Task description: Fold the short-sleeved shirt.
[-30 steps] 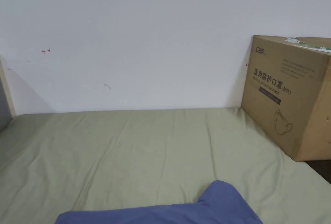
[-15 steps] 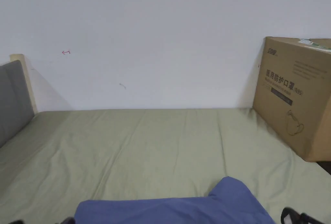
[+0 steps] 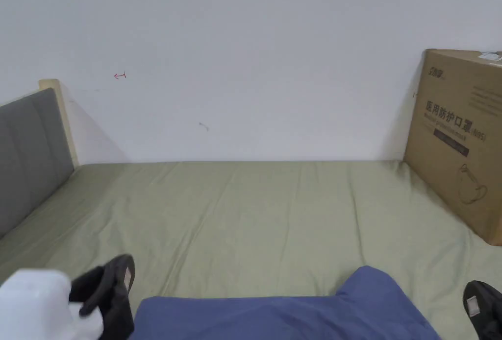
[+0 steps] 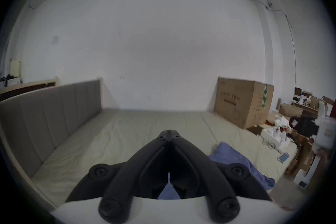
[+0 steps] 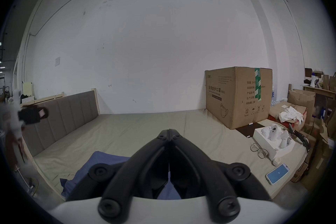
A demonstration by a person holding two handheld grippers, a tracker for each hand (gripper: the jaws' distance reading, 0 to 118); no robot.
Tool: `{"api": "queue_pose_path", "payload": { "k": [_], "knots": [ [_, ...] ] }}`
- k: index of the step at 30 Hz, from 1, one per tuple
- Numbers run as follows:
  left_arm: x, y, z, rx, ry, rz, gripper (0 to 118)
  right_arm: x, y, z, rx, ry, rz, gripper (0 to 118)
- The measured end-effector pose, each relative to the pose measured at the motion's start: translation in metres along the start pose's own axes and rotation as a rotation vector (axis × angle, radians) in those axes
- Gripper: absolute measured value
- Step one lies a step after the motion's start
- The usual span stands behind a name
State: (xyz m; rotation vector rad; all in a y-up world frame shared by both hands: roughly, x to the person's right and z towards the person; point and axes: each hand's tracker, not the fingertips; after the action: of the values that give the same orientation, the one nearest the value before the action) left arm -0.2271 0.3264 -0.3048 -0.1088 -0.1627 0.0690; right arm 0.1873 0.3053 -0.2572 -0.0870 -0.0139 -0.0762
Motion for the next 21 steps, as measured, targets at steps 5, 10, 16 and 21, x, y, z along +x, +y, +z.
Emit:
{"api": "queue_pose_path", "payload": {
  "k": [5,10,16,21],
  "knots": [
    [-0.083,0.002,-0.158,-0.678,-0.170,0.212,0,0.005,-0.007,-0.017,-0.071,0.006,0.035,0],
    [-0.131,-0.084,-0.272,-0.817,0.017,0.078,37,0.005,-0.029,-0.045,-0.187,0.019,0.025,0],
    [-0.163,-0.166,-0.359,-0.933,0.092,0.062,111,0.003,-0.055,-0.088,-0.305,0.025,0.078,0],
    [-0.170,-0.212,-0.382,-0.998,0.061,0.027,116,0.004,-0.072,-0.117,-0.368,0.034,0.091,0]
  ]
}}
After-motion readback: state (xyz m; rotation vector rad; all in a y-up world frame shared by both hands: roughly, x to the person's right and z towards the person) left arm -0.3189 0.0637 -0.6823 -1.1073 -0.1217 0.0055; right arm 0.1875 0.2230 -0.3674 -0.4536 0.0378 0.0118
